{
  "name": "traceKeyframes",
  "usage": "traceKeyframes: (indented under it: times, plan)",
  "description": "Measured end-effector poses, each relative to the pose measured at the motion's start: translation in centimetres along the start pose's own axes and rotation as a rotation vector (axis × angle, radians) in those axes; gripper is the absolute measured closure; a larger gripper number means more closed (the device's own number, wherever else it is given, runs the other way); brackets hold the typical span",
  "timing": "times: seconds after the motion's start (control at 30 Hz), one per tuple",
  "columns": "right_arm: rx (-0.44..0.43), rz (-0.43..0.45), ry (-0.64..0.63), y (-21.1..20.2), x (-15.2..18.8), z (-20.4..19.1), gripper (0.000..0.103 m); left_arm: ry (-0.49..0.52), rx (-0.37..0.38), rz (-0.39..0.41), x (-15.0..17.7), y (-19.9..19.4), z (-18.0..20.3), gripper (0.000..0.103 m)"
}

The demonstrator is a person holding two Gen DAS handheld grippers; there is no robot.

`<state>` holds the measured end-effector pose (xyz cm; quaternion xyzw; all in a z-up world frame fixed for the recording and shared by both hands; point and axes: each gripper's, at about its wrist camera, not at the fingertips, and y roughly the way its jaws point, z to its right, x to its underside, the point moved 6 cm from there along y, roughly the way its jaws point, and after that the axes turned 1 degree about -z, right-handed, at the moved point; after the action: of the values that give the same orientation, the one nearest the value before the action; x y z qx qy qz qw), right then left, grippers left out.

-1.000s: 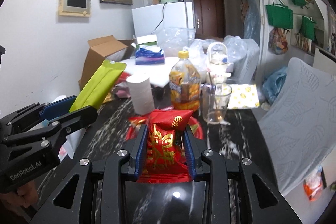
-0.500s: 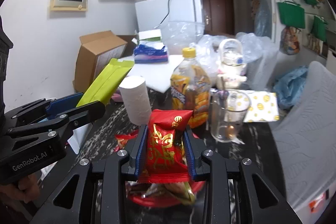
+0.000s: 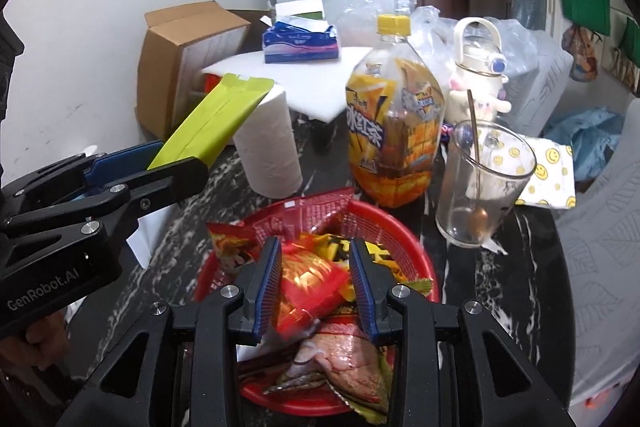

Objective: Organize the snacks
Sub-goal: 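Lower the red candy pack into the basket and open the right tool while the left tool lowers the pouch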

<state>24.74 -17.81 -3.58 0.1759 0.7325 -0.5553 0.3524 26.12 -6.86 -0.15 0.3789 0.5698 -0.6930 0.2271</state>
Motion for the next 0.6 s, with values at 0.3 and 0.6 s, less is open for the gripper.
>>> traceKeyframes:
  times: [0.3, 0.6]
  plan:
    - [0.052, 0.02, 0.001, -1.0, -0.1, 1.0, 0.058, 0.016, 0.026, -0.018, 0.1, 0.8, 1.3, 0.06]
    - [0.088, 0.0, 0.049, -1.8, 1.1, 3.0, 0.058, 0.048, 0.067, -0.105, 1.3, 2.7, 3.5, 0.06]
